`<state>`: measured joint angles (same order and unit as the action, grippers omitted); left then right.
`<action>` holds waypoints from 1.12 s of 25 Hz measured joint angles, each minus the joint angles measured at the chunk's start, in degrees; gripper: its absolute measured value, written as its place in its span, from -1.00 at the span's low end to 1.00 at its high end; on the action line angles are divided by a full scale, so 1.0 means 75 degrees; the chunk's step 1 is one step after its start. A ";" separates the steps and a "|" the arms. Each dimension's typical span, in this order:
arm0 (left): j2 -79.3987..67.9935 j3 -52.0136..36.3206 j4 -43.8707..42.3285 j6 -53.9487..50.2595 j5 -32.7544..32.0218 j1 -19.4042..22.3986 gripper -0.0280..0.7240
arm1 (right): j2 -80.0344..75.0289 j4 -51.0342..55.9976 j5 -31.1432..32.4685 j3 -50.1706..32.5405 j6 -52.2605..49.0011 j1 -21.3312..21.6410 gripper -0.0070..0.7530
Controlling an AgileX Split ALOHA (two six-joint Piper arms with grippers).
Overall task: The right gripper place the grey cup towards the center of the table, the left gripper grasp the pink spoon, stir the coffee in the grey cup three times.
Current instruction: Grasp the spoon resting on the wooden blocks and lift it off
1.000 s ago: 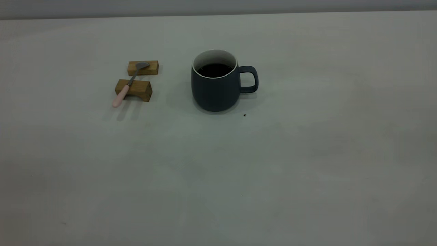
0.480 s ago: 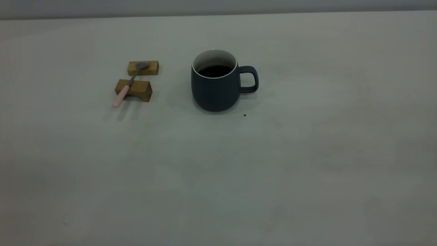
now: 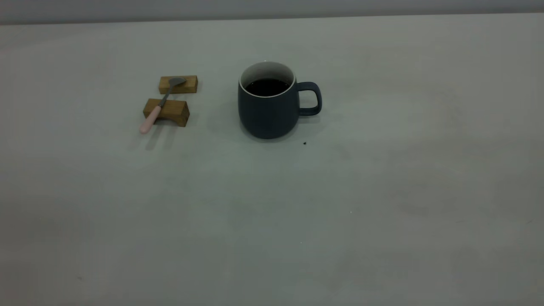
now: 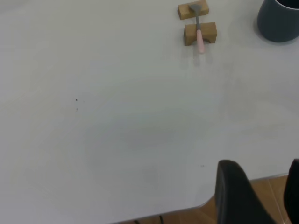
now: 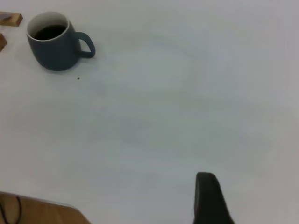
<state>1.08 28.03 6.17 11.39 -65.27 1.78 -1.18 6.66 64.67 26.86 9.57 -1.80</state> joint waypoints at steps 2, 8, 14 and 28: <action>0.0000 0.0000 0.0000 -0.0005 0.0000 0.0000 -0.04 | 0.0000 -0.0153 0.0000 0.0000 0.0000 0.0000 0.31; 0.0000 0.0000 0.0000 -0.0005 0.0000 0.0000 -0.04 | 0.0000 -0.0211 0.0000 0.0000 0.0000 0.0000 0.31; 0.0000 0.0000 0.0000 -0.0005 0.0000 0.0000 -0.04 | 0.0000 -0.0211 0.0000 0.0000 0.0000 0.0000 0.31; 0.0000 0.0000 0.0000 -0.0058 0.0000 0.0000 -0.04 | 0.0000 -0.0211 0.0000 0.0000 -0.0002 0.0000 0.31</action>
<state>1.08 28.03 6.17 10.95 -65.27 1.78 -1.18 5.07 64.67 26.86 9.56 -1.80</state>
